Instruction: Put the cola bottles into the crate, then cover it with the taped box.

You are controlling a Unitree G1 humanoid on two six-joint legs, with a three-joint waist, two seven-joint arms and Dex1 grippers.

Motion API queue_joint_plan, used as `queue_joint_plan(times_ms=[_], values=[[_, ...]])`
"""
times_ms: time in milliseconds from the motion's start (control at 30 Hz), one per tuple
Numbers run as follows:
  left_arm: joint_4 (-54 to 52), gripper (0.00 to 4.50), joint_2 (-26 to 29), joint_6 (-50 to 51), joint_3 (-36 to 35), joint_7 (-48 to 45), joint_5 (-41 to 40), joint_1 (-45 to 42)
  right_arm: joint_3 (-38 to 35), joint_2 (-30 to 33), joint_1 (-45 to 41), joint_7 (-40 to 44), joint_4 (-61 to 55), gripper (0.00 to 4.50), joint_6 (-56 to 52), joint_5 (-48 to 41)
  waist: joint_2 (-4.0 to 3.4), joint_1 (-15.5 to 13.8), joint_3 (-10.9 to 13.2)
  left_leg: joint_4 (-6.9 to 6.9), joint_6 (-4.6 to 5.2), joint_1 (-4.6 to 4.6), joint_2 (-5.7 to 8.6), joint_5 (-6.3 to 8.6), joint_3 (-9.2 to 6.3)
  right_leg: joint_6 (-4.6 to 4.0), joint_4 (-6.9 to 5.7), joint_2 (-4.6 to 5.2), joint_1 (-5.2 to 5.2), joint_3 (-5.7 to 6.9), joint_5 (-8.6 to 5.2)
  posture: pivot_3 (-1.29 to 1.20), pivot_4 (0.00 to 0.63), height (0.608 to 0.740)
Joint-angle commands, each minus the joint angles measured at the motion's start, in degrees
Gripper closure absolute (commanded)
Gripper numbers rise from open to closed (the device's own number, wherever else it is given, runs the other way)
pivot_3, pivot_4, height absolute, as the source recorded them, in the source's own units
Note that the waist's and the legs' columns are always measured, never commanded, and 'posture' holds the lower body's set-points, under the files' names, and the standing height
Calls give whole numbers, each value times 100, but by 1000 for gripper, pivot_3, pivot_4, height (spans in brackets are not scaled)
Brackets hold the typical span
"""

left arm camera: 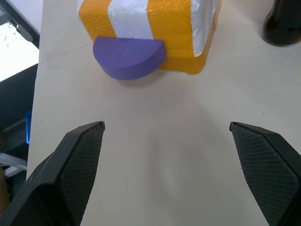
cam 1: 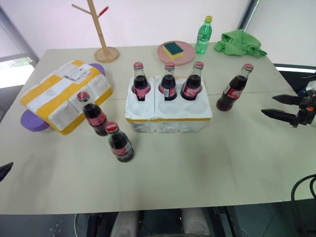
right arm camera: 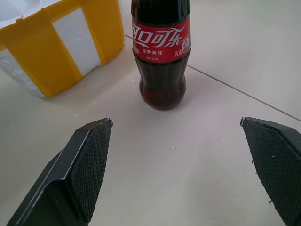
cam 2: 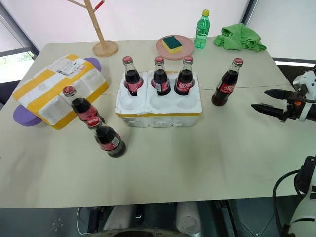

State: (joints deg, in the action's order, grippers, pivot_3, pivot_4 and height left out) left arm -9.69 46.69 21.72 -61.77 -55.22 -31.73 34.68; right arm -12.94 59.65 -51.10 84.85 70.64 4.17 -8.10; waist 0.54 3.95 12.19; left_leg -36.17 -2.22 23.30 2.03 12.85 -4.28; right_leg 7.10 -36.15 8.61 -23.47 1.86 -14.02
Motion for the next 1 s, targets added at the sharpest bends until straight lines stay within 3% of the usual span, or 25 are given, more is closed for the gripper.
queue_joint_plan(times_ms=[33, 500, 767, 867, 1000], values=[[9, 44, 71, -12, -148, 14, 50, 1, -144, 157, -56, 32, -22, 0, 12, -106, 0, 1, 0, 0, 0, 0, 0, 0, 0, 0, 0, 0, 0, 0, 0, 0, 150, 740], [-107, 44, 67, 205, -131, 118, 34, -91, -88, 129, -103, -122, -67, 0, -106, -36, 0, -1, 0, 0, 0, -2, 0, 0, 0, 0, -1, 0, 0, -1, 0, 0, 150, 740], [-484, 44, 304, 986, -260, 124, -730, -621, -92, 205, -193, 75, -149, 0, -163, -95, 0, -4, 0, -5, 0, -2, 0, 0, 0, 3, -4, -1, 2, -2, 3, 0, 150, 740], [-865, 44, 548, 1233, 40, 15, -963, -892, -16, 208, -172, 636, -485, 0, -421, -279, 0, -4, 0, -6, 0, -2, 0, -1, -1, 18, -5, -3, 3, -2, 12, 0, 150, 740], [-1087, 44, 857, 1387, 509, 26, -1097, -1408, 465, 321, 315, 765, -1729, 0, -1087, -1145, -3, -4, -2, -6, 0, -5, 1, -1, 0, 24, -6, -3, 5, -8, 15, 0, 150, 740]])
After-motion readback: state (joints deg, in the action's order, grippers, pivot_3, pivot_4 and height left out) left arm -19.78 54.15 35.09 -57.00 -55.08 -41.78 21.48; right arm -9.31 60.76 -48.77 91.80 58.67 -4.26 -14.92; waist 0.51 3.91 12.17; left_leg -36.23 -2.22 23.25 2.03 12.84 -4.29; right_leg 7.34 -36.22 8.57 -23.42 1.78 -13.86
